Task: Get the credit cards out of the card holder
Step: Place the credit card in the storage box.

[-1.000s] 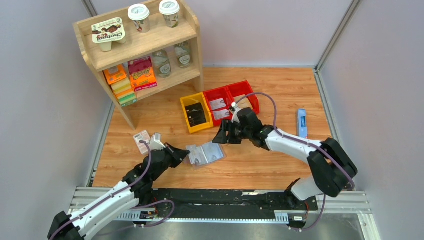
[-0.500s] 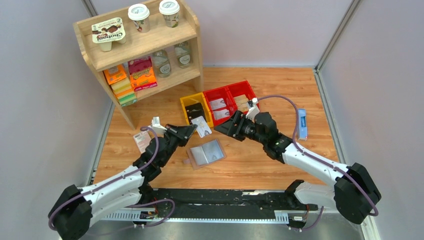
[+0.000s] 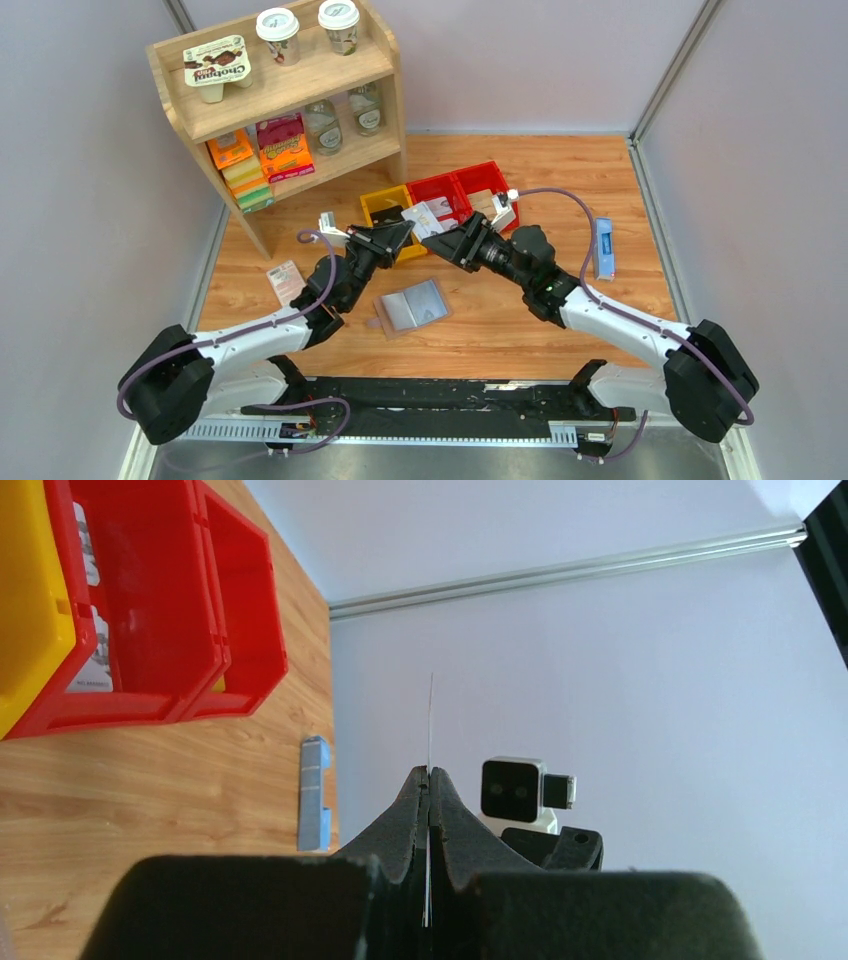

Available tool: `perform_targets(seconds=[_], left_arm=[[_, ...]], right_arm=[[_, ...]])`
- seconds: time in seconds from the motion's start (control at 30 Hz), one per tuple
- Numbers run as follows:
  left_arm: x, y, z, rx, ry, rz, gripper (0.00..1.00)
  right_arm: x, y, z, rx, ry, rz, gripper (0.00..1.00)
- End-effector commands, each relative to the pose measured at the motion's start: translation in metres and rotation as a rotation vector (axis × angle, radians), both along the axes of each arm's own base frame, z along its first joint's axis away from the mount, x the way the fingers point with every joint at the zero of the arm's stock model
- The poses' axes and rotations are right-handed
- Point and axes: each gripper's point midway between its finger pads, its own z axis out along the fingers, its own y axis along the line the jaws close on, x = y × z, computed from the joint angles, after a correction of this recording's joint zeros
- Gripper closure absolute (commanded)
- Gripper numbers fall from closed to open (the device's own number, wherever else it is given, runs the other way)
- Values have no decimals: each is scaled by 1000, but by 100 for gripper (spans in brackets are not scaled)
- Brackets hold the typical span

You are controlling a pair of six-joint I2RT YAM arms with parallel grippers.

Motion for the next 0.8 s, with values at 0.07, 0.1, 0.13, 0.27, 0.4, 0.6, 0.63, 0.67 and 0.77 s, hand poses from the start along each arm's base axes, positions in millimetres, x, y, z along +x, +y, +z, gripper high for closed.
perform_targets(seconds=[0.07, 0.1, 0.13, 0.27, 0.4, 0.6, 0.63, 0.67, 0.77], left_arm=[[2, -8, 41, -120, -79, -8, 100], [1, -10, 41, -119, -78, -12, 100], [2, -10, 39, -118, -74, -9, 100], [1, -12, 40, -132, -78, -14, 100], [-1, -13, 40, -128, -83, -20, 100], [-8, -15, 32, -42, -121, -59, 94], [-12, -15, 35, -14, -142, -99, 85], [-11, -14, 28, 41, -141, -106, 79], [-18, -1, 29, 149, -219, -144, 59]], right_arm=[[15, 3, 39, 74, -103, -46, 40], [15, 3, 42, 78, -110, -48, 41], [16, 3, 44, 78, -118, -51, 43], [20, 3, 49, 72, -143, -63, 56], [25, -1, 49, 75, -144, -72, 79], [23, -10, 46, 48, -164, -55, 100], [23, -13, 44, 30, -174, -49, 100], [21, -17, 42, 14, -185, -41, 100], [15, -29, 39, -38, -230, 4, 100]])
